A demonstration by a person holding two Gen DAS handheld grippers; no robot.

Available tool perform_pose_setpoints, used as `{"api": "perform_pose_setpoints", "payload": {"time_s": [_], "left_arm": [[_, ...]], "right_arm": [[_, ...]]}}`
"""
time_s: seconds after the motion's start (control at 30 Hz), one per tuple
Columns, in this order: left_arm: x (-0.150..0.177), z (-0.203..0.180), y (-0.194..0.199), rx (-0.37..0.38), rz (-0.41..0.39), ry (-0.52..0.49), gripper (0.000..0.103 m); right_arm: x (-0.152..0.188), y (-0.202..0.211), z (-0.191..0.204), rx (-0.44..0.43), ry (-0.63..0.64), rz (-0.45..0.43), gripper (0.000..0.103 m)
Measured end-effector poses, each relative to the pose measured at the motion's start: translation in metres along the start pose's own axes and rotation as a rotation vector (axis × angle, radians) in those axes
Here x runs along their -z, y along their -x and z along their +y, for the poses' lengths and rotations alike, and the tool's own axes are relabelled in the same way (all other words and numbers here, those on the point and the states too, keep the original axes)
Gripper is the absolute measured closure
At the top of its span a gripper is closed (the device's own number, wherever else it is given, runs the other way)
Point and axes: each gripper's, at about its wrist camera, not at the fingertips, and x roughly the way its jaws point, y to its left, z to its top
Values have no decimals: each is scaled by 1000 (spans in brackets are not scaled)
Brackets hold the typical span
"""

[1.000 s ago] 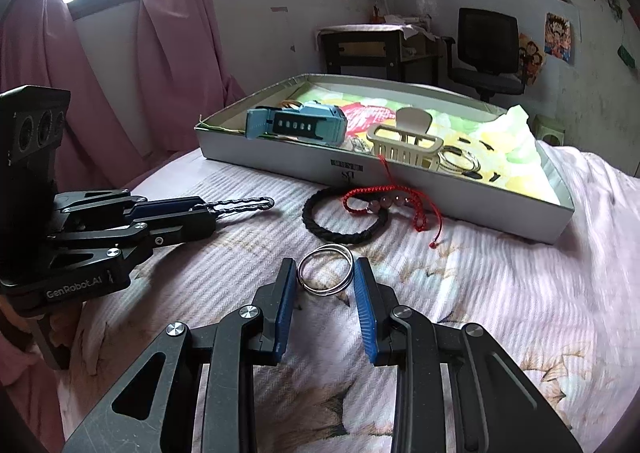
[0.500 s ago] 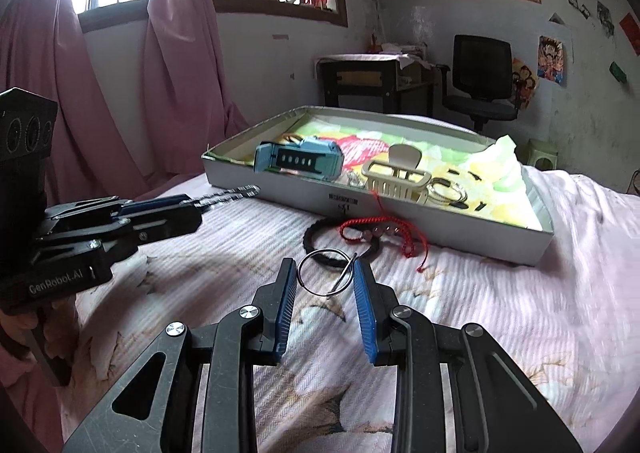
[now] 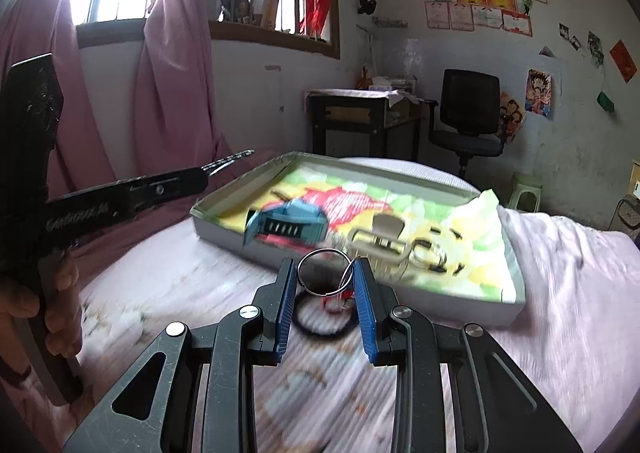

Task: Organize jewelry
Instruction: 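Lift the keychain and linked rings and carry both over the white box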

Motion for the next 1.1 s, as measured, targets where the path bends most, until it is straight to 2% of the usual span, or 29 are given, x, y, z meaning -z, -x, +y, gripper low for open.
{"api": "perform_pose_setpoints", "payload": {"time_s": [0.17, 0.33, 0.7, 1.1], "left_arm": [[5, 21, -22, -51, 69, 55, 87], [11, 33, -32, -48, 92, 96, 87], [15, 34, -50, -65, 155, 81, 87], [16, 29, -51, -82, 168, 60, 87]], "right_arm": [[-25, -18, -10, -13, -30, -17, 77], [-37, -47, -11, -10, -80, -15, 77], [-22, -78, -7, 30, -98, 80, 77], [-18, -89, 2, 56, -58, 143, 77]]}}
